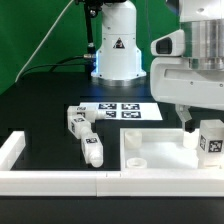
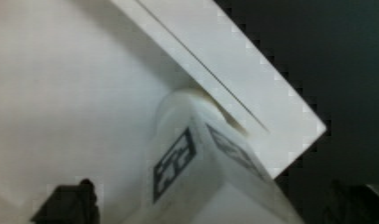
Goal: Assemble one leg
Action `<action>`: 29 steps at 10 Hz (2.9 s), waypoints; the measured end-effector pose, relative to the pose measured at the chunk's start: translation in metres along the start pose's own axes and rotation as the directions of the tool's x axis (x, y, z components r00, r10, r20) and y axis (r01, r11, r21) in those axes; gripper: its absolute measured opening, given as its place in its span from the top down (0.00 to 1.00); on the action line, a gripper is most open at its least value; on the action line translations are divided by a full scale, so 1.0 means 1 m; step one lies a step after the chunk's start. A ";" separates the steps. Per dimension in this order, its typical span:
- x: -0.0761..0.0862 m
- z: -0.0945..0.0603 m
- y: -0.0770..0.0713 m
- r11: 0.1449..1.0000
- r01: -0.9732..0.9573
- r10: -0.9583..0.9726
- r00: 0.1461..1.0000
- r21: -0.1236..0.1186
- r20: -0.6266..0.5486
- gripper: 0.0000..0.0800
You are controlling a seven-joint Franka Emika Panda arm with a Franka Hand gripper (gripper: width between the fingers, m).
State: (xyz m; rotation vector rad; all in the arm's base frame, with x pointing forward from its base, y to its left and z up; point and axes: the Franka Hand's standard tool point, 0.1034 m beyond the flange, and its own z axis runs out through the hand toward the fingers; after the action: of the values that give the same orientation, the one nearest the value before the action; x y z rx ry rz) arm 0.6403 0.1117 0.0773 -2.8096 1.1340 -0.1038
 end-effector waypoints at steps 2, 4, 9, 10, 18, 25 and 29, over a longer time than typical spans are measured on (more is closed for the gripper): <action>-0.002 -0.002 -0.001 0.998 0.068 -0.068 0.997 0.012 -0.020 0.19; -0.001 -0.001 0.000 0.983 0.183 -0.183 0.983 0.005 -0.023 0.19; -0.001 0.002 -0.002 0.835 0.550 -0.551 0.835 -0.024 -0.012 0.35; -0.001 0.002 -0.003 0.845 0.535 -0.535 0.845 -0.023 -0.012 0.35; -0.003 0.004 0.000 0.911 -0.411 0.411 0.912 -0.033 0.001 0.64; 0.001 0.005 0.002 0.907 -0.421 0.422 0.906 -0.017 0.033 0.31; 0.001 0.006 0.003 1.000 0.011 -0.011 0.999 -0.003 0.042 0.19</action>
Offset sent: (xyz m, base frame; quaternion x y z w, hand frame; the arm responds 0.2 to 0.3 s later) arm 0.0000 0.0000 0.0000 0.0000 0.0000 -0.1296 0.9916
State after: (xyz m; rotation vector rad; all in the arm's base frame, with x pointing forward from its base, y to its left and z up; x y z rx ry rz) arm 0.6397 0.1093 0.0713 -2.8071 1.1102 -0.0431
